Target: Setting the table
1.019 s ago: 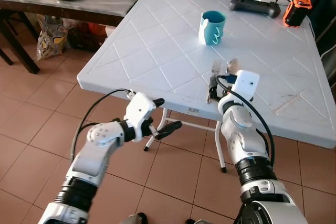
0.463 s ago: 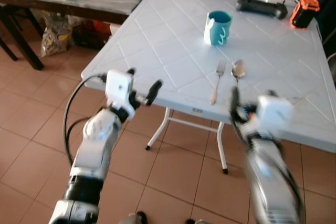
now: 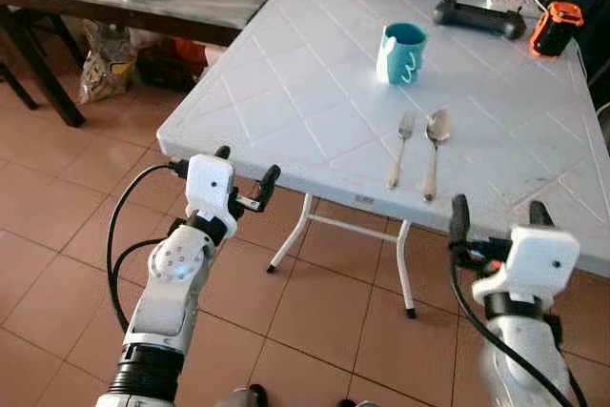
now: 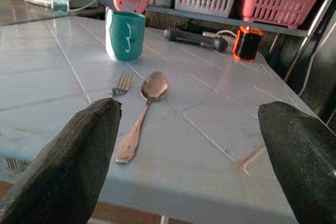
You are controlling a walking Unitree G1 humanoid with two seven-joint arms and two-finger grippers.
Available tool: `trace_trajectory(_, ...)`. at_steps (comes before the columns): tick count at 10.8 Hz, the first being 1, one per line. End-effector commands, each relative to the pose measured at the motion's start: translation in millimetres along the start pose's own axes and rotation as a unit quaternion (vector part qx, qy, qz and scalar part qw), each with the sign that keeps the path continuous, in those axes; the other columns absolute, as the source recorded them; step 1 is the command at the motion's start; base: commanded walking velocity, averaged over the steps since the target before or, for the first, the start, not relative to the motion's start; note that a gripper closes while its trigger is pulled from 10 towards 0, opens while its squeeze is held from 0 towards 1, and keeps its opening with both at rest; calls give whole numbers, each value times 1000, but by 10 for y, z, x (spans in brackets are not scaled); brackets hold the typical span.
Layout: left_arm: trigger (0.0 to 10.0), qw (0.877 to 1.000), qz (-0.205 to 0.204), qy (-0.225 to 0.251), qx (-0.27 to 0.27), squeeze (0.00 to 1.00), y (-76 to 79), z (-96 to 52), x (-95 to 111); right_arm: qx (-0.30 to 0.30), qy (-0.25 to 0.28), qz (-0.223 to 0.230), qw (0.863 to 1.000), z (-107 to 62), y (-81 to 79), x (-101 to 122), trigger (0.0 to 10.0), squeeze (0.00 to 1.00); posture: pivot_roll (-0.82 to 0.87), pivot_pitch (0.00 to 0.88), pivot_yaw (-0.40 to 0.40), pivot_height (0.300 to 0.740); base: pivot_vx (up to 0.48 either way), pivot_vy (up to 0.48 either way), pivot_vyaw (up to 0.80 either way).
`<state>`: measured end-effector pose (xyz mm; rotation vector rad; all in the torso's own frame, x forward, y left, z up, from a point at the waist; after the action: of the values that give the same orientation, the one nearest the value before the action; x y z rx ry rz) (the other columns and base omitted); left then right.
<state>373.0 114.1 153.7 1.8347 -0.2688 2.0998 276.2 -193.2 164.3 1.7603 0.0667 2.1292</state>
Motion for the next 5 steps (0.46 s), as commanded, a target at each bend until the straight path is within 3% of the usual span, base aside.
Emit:
trace_trajectory(1, 10000, 1000, 8, 7, 6, 0, -33, -3, 34, 4, 2, -2, 1000, -23, 1, 60, 10000, 0, 57, 136, 6, 740, 0, 0, 0)
trace_trajectory(4, 10000, 1000, 9, 7, 8, 0, -49, 0, 37, 10, 2, -4, 1000, -31, -38, 73, 10000, 0, 56, 139, 8, 740, 0, 0, 0)
trace_trajectory(5, 10000, 1000, 7, 5, 4, 0, -27, -11, 17, 11, -2, -6, 1000, -39, -33, 69, 10000, 0, 55, 140, 7, 740, 281, 0, 0)
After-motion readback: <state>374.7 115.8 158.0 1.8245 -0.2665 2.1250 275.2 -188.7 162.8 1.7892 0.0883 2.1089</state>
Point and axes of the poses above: a point about 5 cm out from each wrist's last joint towards the gripper, its own z axis pointing out of the wrist towards the gripper, its own x axis along the axis of the wrist's last joint, y = z × x, the point moved 6 cm from there along z, pointing out of the wrist towards the gripper, and after that the axes turned 11 degrees about -z, right-handed, at the moved point
